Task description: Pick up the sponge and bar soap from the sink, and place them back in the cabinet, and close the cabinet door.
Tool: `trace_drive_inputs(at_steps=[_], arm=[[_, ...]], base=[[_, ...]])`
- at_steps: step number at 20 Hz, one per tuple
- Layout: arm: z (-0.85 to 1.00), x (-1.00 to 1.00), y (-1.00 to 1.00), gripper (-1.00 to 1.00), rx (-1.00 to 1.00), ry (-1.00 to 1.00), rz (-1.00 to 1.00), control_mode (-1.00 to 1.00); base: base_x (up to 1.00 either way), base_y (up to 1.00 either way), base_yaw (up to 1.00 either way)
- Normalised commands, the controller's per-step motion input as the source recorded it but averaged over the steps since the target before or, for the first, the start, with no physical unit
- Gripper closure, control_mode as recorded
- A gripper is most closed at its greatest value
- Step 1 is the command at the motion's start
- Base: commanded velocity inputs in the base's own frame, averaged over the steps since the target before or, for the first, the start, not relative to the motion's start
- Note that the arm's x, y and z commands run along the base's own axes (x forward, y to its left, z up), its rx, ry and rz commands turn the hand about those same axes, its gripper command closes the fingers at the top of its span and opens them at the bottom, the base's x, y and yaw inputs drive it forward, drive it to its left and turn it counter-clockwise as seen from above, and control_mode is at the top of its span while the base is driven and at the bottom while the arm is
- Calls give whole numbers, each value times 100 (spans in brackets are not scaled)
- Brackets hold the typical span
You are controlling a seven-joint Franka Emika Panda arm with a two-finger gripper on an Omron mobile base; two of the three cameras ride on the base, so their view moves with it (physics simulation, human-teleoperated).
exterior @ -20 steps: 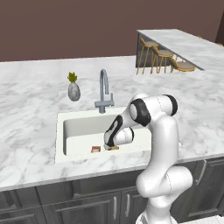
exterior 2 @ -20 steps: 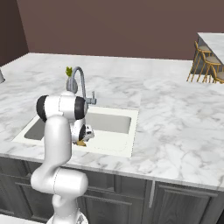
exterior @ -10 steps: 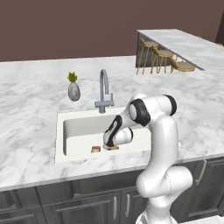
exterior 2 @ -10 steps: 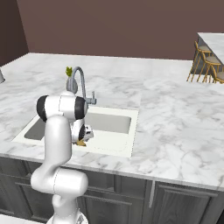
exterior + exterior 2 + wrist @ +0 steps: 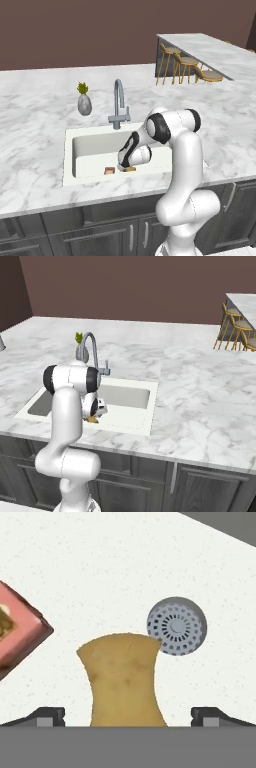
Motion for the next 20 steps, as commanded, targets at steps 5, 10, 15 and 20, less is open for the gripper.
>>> trace_drive_inputs(at_steps=[5,10,15,20], arm=[[-13,8,0,-100,0,0,0,-100],[-11,2,0,-100,0,0,0,-100],[-6,0,1,-100,0,0,0,-100],[-9,0,2,-100,0,1,0,-100]], base=[[0,0,0],[0,0,0],[0,0,0],[0,0,0]])
